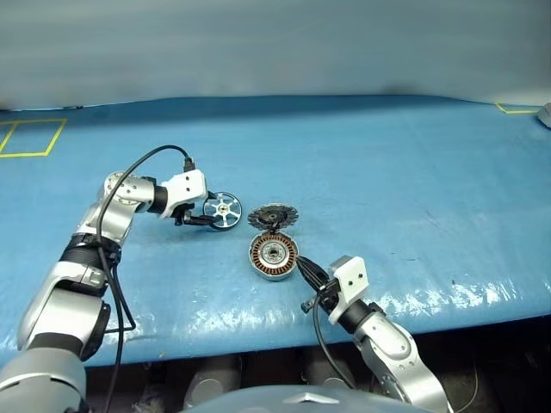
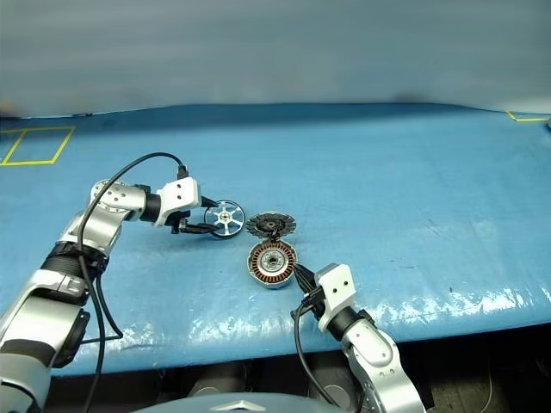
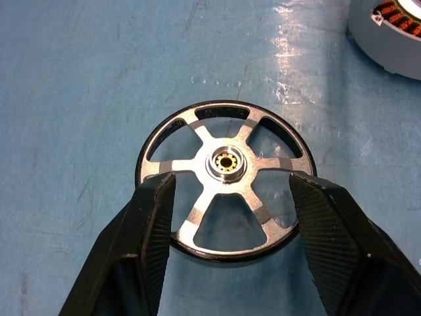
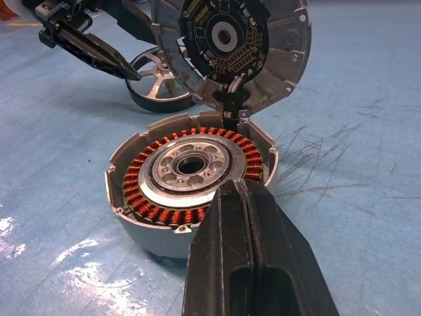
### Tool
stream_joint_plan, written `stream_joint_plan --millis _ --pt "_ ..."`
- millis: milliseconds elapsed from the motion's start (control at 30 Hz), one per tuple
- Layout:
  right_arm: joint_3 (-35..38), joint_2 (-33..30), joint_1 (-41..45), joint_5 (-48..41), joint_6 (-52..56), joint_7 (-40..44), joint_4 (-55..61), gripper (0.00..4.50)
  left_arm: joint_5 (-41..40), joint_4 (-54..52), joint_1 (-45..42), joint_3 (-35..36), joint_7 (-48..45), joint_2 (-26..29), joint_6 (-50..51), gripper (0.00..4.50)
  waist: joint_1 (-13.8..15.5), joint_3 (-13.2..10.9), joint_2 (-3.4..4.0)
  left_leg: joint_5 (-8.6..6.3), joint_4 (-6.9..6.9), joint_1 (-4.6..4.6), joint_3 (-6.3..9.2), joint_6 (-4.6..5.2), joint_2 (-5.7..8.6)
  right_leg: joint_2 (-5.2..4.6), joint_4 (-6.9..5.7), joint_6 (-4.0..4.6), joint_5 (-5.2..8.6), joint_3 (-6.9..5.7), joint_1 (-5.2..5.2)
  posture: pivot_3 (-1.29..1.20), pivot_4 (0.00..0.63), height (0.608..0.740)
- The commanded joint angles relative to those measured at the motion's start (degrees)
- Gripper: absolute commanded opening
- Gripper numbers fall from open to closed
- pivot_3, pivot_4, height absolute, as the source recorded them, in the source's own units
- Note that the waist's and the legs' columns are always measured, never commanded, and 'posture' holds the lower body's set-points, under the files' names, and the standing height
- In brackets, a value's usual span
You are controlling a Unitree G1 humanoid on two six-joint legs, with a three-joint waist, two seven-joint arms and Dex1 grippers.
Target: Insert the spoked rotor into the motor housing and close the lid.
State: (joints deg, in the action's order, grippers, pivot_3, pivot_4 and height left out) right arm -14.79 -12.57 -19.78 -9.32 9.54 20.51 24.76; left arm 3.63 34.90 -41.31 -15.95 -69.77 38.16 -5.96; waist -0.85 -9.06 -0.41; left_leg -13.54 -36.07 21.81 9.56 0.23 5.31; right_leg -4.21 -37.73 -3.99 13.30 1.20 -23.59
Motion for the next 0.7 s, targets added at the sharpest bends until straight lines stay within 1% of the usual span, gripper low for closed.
stream_joint_plan --millis 33,400,667,700 --pt "0.09 0.45 0.28 0.24 -1.5 -0.27 0.37 0.0 1.26 1.41 -1.92 -0.15 -0.94 0.58 -1.4 2.91 -0.08 0.0 0.0 0.0 -0.01 0.0 -0.01 0.0 0.0 0.0 -0.01 0.0 0.0 0.01 0.0 0.0 0.15 0.74" --pt "-0.2 0.02 0.33 1.71 -1.87 -0.6 -0.43 0.0 4.53 7.06 -3.1 -0.98 0.75 -0.3 -0.53 2.91 -0.36 0.01 -0.01 0.0 -0.05 0.0 0.0 0.01 0.01 0.02 -0.05 0.0 0.0 0.01 0.01 0.0 0.15 0.74" --pt "-0.38 -0.18 0.41 2.59 -1.7 -0.42 -0.48 0.0 5.14 8.17 -3.1 -0.84 2.56 -0.83 1.08 2.91 -0.52 0.02 -0.01 0.01 -0.11 -0.03 0.0 0.01 0.0 0.02 -0.1 0.0 0.0 0.01 0.04 0.0 0.15 0.74" --pt "-0.38 -0.15 0.41 2.62 -1.7 -0.44 -0.49 0.0 5.08 8.15 -3.04 -0.85 2.56 -0.9 1.54 2.74 -0.54 0.02 -0.01 0.01 -0.12 -0.03 0.0 0.01 0.0 0.02 -0.11 0.0 0.0 0.01 0.05 0.0 0.15 0.74"
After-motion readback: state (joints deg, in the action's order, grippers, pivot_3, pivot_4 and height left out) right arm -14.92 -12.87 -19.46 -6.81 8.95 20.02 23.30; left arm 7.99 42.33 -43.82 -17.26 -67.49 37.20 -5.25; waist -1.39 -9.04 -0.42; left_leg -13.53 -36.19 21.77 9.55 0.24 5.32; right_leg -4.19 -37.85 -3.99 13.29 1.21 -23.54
